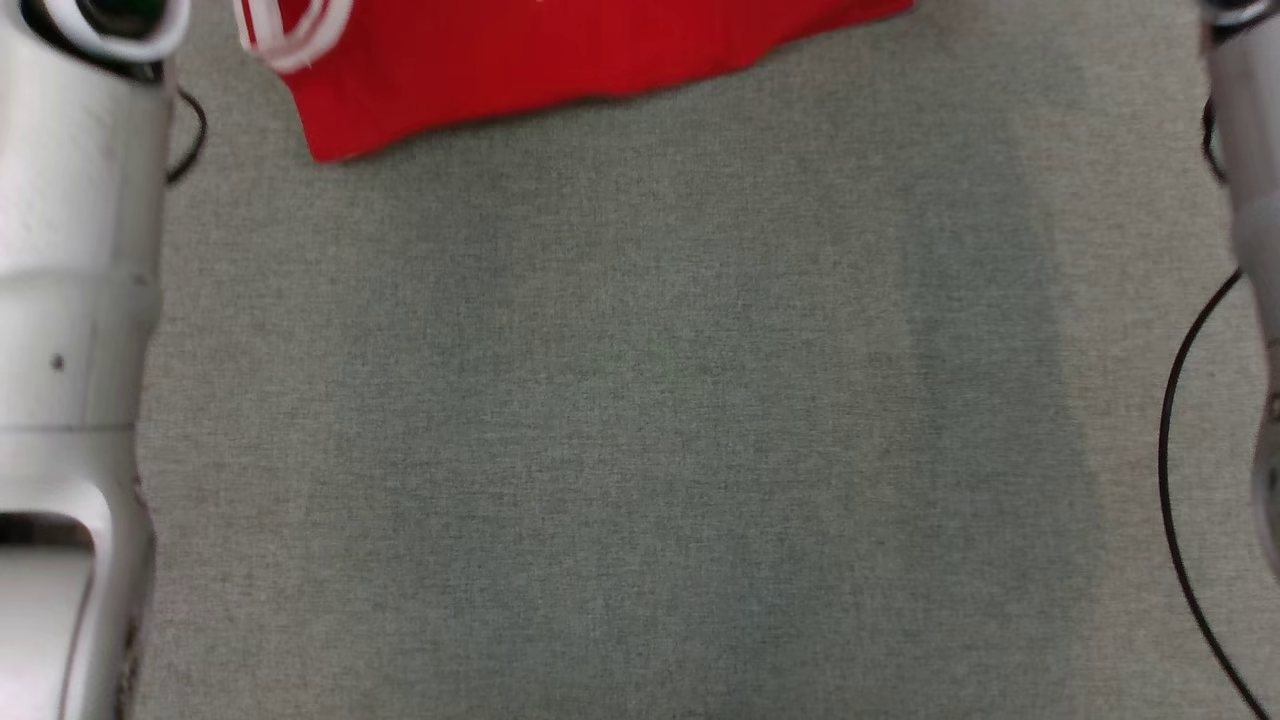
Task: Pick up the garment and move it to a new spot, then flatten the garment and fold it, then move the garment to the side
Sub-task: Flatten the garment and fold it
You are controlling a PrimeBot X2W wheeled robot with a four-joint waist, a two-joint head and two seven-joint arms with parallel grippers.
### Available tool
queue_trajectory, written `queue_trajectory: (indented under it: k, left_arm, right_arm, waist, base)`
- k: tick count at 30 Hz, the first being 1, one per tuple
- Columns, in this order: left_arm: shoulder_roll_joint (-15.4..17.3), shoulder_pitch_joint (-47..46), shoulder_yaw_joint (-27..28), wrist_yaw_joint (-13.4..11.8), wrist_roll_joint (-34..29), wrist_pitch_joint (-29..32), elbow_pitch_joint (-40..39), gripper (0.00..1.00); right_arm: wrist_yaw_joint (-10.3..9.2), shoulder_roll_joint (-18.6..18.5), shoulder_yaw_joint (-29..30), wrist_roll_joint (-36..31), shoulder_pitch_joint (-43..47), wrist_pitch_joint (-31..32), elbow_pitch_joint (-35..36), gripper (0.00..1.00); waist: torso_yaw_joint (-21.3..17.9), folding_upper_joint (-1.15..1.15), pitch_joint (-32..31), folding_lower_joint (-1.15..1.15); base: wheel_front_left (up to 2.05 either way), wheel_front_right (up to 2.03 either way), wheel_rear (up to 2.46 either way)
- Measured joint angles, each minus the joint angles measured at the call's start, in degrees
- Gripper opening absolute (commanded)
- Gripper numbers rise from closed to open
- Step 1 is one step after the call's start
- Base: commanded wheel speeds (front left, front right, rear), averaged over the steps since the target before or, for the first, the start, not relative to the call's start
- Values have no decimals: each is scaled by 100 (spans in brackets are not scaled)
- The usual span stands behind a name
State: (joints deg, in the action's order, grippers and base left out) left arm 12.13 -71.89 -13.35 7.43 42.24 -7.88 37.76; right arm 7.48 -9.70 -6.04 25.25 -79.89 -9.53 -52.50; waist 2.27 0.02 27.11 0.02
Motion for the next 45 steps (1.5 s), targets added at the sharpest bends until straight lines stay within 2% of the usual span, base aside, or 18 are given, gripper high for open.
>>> queue_trajectory:
  k: [5, 10, 14, 19, 23, 27, 30, 33, 41, 45]
  left_arm:
    - [-68, -1487, -85, 0, 8, 41, 580, 0]
    - [-125, -2606, -221, 0, 64, -110, 923, 0]
    - [-179, -2922, -435, 0, 232, -248, 1047, 0]
    - [-153, -2805, -793, 0, 501, -392, 1098, 0]
    - [-75, -2040, -1014, 0, 818, -515, 1046, 0]
    - [141, -1010, -1206, 0, 940, -645, 754, 0]
    - [260, -71, -1174, 0, 980, -702, 434, 0]
    - [298, 888, -906, -7, 742, -711, -43, 0]
    - [-188, 3481, -79, -185, 75, -712, -1392, 0]
    - [-437, 4612, 59, -192, -136, -717, -1801, 0]
  right_arm:
    - [0, -67, 208, 104, -1352, 16, -595, 0]
    - [0, -12, 136, 35, -2143, -126, -924, 0]
    - [0, -4, -16, 58, -2370, -250, -1012, 0]
    - [0, -45, -383, 201, -2235, -300, -1122, 0]
    - [0, 7, -680, 450, -1535, -438, -1017, 0]
    - [0, 86, -892, 858, -542, -522, -743, 0]
    - [0, 58, -1079, 987, 248, -537, -415, 0]
    - [0, -13, -1110, 1122, 1029, -546, 109, 0]
    - [0, -79, -1004, 1434, 3167, -545, 1256, 0]
    - [0, -86, -912, 1560, 4290, -545, 1604, 0]
  waist:
    - [138, 0, 353, 0]
    - [165, 0, 524, -2]
    - [154, 0, 571, -2]
    - [140, -1, 639, -2]
    - [54, -1, 593, -3]
    - [-69, -1, 495, -2]
    - [-124, -1, 388, -2]
    - [-132, -2, 266, -3]
    - [-24, -3, -179, -4]
    - [21, -3, -513, -4]
  base:
    - [0, 0, 0]
    - [0, 0, 0]
    - [0, 0, 0]
    - [0, 0, 0]
    - [0, 0, 0]
    - [0, 0, 0]
    - [0, 0, 0]
    - [0, 0, 0]
    - [0, 0, 0]
    - [0, 0, 0]
